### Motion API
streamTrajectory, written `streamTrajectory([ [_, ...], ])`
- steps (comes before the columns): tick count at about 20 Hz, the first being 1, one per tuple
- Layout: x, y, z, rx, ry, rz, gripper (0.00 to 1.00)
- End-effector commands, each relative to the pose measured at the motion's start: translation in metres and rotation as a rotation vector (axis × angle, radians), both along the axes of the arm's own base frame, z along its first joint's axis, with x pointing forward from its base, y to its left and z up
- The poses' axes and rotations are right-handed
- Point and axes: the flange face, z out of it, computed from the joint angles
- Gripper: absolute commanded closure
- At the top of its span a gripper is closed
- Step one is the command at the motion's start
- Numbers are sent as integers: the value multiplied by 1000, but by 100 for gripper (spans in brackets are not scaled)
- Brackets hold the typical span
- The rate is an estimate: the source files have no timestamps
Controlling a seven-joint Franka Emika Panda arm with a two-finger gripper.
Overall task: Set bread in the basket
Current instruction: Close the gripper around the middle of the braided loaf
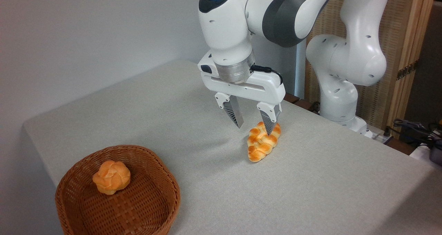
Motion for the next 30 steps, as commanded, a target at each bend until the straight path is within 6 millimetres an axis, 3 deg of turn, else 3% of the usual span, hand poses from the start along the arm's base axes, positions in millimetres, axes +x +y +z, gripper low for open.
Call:
streamTrajectory([
  [1, -7, 2, -7, 16, 2, 1, 0],
  [16, -17, -1, -45, 27, 10, -9, 0],
  [17, -17, -1, -45, 26, 8, -11, 3],
  [23, -17, 2, -46, 8, 7, -66, 43],
  [30, -17, 1, -47, 8, 9, -69, 48],
])
